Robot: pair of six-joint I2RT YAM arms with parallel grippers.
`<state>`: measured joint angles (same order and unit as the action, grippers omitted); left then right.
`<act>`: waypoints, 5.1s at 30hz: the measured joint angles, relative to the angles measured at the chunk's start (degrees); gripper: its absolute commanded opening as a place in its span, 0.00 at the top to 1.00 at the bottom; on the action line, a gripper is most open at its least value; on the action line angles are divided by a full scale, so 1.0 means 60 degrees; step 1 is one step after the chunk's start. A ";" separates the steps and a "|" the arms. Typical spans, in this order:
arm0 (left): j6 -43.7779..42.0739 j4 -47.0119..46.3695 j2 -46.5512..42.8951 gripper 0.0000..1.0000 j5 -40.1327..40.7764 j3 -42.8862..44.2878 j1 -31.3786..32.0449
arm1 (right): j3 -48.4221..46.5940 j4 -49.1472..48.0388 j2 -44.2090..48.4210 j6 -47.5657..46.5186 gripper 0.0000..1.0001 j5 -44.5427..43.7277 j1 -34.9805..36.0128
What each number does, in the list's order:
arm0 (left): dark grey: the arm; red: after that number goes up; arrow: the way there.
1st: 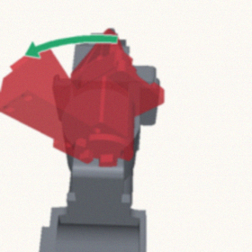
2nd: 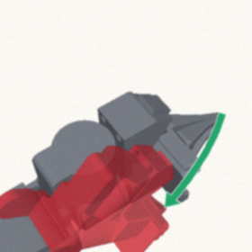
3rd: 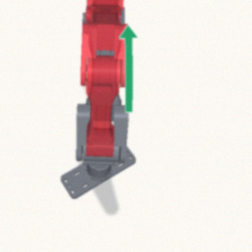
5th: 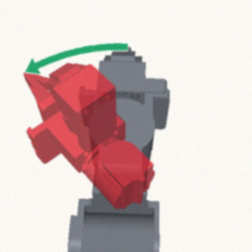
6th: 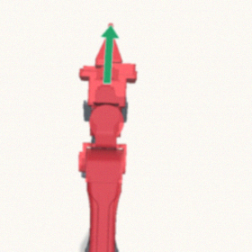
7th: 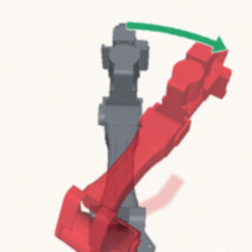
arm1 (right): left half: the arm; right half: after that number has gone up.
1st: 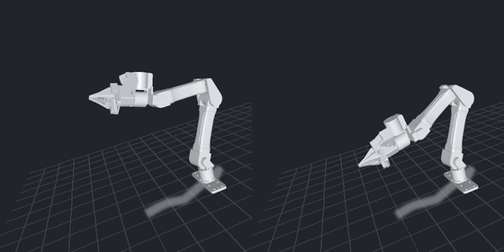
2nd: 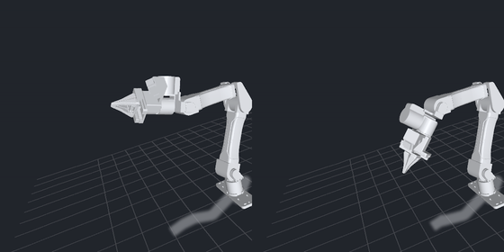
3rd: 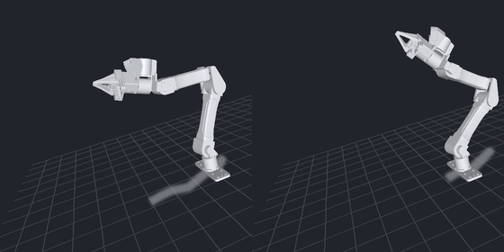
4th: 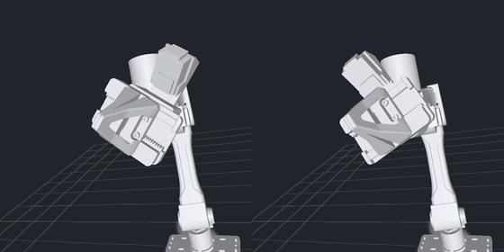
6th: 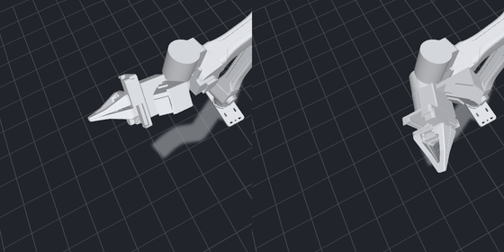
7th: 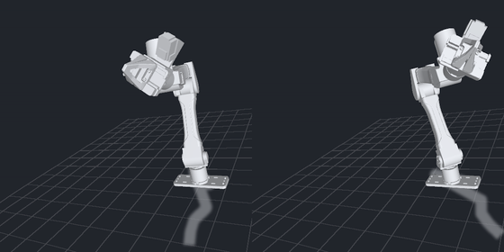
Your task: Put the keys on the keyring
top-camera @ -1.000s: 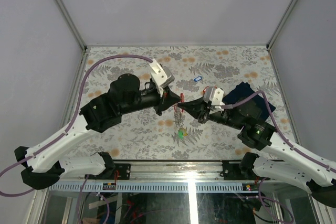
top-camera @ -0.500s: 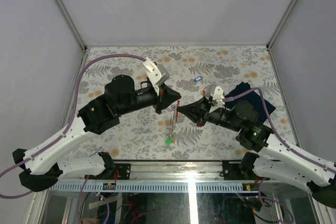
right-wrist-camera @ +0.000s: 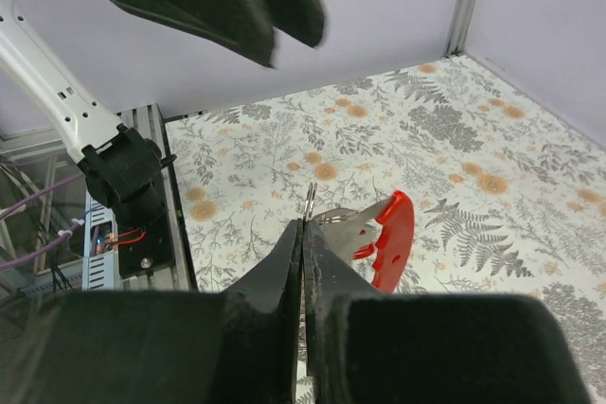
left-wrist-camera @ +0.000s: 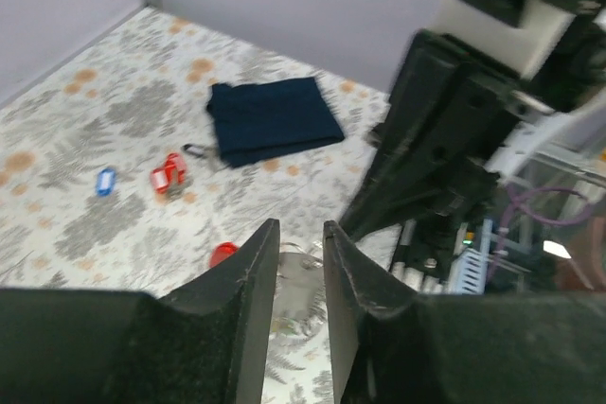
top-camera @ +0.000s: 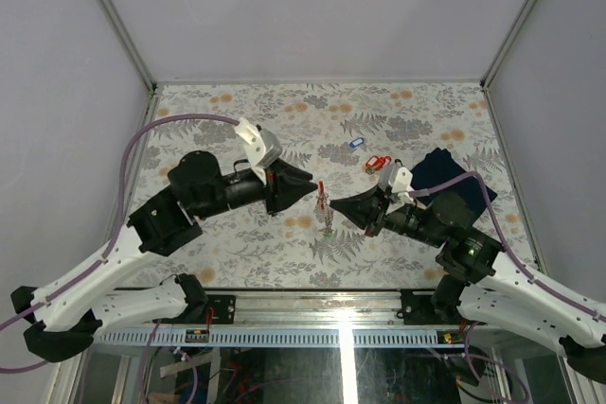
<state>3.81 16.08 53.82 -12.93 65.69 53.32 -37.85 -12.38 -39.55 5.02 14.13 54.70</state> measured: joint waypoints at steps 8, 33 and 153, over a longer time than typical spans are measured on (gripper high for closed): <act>-0.0299 -0.1020 -0.0984 0.60 -0.2277 -0.0554 -0.0022 | -0.0095 0.0390 0.0576 -0.0612 1.00 0.0364 0.0000; -0.0729 -0.1472 0.0117 0.66 -0.4040 -0.0561 -0.0022 | -0.1173 0.0721 0.0634 -0.0798 1.00 0.1592 0.0011; -0.1821 -0.0619 -0.1749 0.64 -0.2830 -0.0331 -0.0022 | -0.2186 0.0816 -0.0404 -0.9996 1.00 0.3588 0.0015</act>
<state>-7.11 12.36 43.33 -29.91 63.70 53.19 -50.96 -7.49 -41.98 -54.96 35.66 54.78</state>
